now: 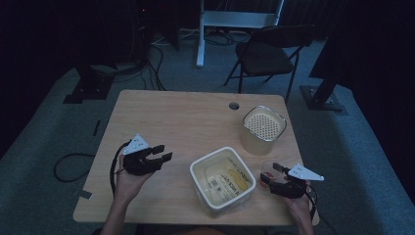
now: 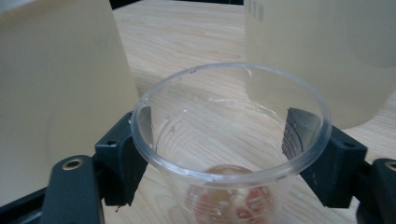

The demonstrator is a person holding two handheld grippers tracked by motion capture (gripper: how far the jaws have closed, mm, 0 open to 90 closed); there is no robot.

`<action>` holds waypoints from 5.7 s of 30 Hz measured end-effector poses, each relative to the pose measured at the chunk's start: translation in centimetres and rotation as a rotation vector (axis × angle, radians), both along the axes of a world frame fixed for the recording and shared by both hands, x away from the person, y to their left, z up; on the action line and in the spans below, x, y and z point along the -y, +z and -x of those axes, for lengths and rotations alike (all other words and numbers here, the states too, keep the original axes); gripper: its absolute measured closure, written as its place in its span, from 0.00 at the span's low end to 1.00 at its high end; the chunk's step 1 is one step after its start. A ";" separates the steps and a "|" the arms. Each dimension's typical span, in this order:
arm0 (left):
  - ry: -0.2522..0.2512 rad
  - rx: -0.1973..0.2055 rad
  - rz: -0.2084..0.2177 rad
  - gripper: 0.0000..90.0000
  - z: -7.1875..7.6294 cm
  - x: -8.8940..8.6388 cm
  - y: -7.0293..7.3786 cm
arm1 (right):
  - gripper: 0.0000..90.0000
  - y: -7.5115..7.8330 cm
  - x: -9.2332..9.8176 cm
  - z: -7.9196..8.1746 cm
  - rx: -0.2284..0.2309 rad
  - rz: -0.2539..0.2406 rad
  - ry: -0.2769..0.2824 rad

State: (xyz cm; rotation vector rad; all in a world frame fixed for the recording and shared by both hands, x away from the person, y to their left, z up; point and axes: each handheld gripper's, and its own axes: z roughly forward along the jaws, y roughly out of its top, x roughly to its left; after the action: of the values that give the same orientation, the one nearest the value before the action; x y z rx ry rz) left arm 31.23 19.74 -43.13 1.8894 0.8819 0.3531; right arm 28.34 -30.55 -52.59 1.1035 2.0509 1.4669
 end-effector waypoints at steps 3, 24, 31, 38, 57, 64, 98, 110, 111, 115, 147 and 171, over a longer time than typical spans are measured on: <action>0.001 -0.005 -0.003 0.60 0.0 0.0 -0.1 | 0.28 0.1 0.1 0.0 0.002 0.003 -0.005; 0.052 -0.038 -0.070 0.60 0.3 -0.4 -2.5 | 0.32 3.7 1.5 -0.9 0.106 0.041 -0.185; 0.088 -0.017 -0.062 0.60 0.7 -0.8 -3.3 | 0.33 6.0 2.5 -2.4 0.143 0.040 -0.245; 0.097 -0.033 -0.062 0.60 0.7 -0.9 -4.1 | 0.34 7.6 3.6 -3.4 0.157 0.025 -0.286; 0.095 -0.042 -0.072 0.60 0.6 -0.2 -4.7 | 0.34 10.6 5.0 -5.9 0.151 -0.044 -0.344; 0.123 -0.020 -0.122 0.57 0.6 0.2 -5.0 | 0.34 11.4 4.9 -7.1 0.156 -0.005 -0.359; 0.127 -0.077 -0.149 0.57 0.8 0.6 -8.1 | 0.38 13.6 3.4 -12.4 0.197 0.251 -0.423; 0.139 -0.082 -0.140 0.57 0.9 0.2 -8.4 | 0.39 13.8 0.9 -13.3 0.223 0.448 -0.379; 0.140 -0.082 -0.138 0.57 0.9 0.2 -8.4 | 0.39 13.8 0.7 -13.4 0.227 0.473 -0.374; 0.141 -0.083 -0.140 0.57 0.9 0.1 -8.5 | 0.39 13.8 -0.2 -13.5 0.238 0.572 -0.353; 0.136 -0.093 -0.145 0.57 1.0 0.3 -8.7 | 0.39 12.8 -4.1 -14.4 0.354 1.400 -0.156; 0.130 -0.096 -0.147 0.57 0.9 0.4 -8.8 | 0.39 10.9 -6.1 -13.4 0.543 1.874 -0.050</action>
State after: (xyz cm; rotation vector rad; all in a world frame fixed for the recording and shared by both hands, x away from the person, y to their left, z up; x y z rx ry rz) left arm 30.35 19.35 -51.89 2.0025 1.0720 0.4184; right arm 41.76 -24.42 -41.66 -0.0881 1.7910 -0.4674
